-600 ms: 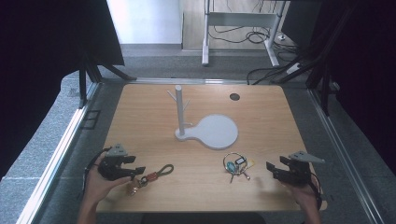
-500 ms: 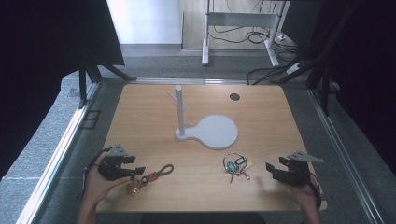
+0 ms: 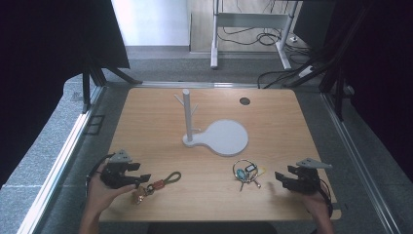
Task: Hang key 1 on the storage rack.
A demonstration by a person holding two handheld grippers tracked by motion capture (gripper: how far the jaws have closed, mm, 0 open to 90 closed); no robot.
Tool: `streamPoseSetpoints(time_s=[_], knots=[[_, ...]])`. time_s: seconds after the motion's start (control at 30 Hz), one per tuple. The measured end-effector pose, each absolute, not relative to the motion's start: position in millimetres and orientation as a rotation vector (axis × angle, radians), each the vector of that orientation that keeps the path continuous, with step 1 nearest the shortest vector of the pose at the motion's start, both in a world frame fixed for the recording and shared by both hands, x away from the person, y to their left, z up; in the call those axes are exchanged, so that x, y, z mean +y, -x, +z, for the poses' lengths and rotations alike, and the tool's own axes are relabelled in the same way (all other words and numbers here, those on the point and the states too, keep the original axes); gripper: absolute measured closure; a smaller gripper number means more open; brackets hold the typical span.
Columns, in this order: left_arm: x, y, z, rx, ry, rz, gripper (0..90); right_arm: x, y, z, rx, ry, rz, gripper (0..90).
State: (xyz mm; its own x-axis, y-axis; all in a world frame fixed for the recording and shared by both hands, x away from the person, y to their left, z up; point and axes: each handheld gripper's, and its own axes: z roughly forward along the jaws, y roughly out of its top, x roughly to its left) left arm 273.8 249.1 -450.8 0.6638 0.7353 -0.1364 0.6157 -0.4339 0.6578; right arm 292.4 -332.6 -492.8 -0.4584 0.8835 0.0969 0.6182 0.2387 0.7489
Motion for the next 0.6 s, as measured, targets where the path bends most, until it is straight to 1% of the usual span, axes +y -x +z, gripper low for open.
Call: streamPoseSetpoints(time_s=[0.17,0.37,0.6], knots=[[247,-272,-445,1.022,-2.206,0.223,36.6,-329,-295,-490,2.188,-1.364,1.045,36.2],[250,-266,-427,0.996,-2.228,0.209,36.6,-328,-295,-487,2.184,-1.350,1.054,36.3],[238,-271,-421,0.961,-2.321,0.193,36.3,-334,-295,-488,2.174,-1.363,1.043,36.8]])
